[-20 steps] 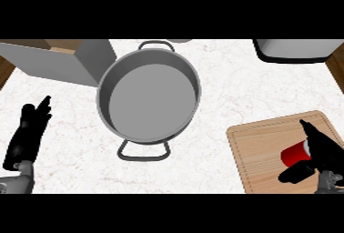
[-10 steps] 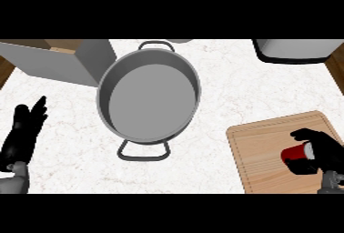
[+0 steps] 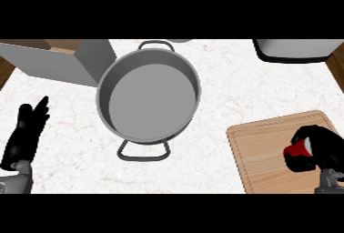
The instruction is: Pick the can from the cutting board and place it in the pot
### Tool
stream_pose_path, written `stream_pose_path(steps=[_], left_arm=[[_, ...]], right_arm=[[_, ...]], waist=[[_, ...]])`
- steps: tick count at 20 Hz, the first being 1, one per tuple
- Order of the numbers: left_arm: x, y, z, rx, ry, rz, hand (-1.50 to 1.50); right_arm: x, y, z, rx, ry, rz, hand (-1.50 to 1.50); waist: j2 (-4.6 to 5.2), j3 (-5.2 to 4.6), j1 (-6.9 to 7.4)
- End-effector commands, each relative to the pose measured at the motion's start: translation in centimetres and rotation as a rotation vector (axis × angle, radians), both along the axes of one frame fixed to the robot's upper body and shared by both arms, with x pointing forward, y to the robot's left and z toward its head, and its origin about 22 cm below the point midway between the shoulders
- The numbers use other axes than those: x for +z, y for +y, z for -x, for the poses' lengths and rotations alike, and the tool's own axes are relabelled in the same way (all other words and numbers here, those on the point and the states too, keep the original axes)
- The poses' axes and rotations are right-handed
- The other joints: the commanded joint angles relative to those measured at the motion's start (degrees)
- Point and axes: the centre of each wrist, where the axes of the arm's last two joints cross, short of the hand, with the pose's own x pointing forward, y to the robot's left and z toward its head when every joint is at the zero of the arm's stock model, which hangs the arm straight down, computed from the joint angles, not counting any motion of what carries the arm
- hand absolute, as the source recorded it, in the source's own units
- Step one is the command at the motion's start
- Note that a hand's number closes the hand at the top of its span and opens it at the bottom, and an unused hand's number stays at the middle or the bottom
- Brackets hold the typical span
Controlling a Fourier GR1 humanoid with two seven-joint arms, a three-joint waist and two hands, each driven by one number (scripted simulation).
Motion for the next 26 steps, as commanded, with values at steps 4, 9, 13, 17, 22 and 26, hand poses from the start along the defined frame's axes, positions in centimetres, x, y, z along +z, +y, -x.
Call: stream_pose_path(steps=[4,9,13,17,22,26], left_arm=[[1.8,0.6,-1.7,-0.015,-0.022,-0.016,0.00],[1.2,-1.2,-1.4,-0.048,-0.009,0.008,0.00],[0.5,0.1,-1.5,-0.022,0.012,0.003,0.00],[0.4,-1.0,-1.1,0.006,-0.015,0.001,0.00],[0.3,0.9,-0.6,-0.001,-0.010,-0.010,0.00],[0.9,0.0,-0.6,0.018,0.012,-0.008,0.00]], right_arm=[[1.3,1.9,-2.0,0.202,-0.049,0.078,1.50],[2.3,0.9,-4.9,0.562,-0.052,0.057,1.50],[6.6,-0.2,-6.6,0.587,-0.207,0.148,1.50],[7.4,2.5,-5.6,0.593,-0.430,0.035,1.50],[12.7,3.9,-5.5,0.668,-0.758,-0.118,1.50],[16.3,5.3,-3.2,0.737,-0.906,-0.178,1.50]], waist=[[0.25,0.12,0.56],[0.52,0.21,2.04],[0.19,0.10,0.34],[-0.01,0.10,-0.14],[-0.05,0.10,-0.16],[-0.28,0.10,-0.45]])
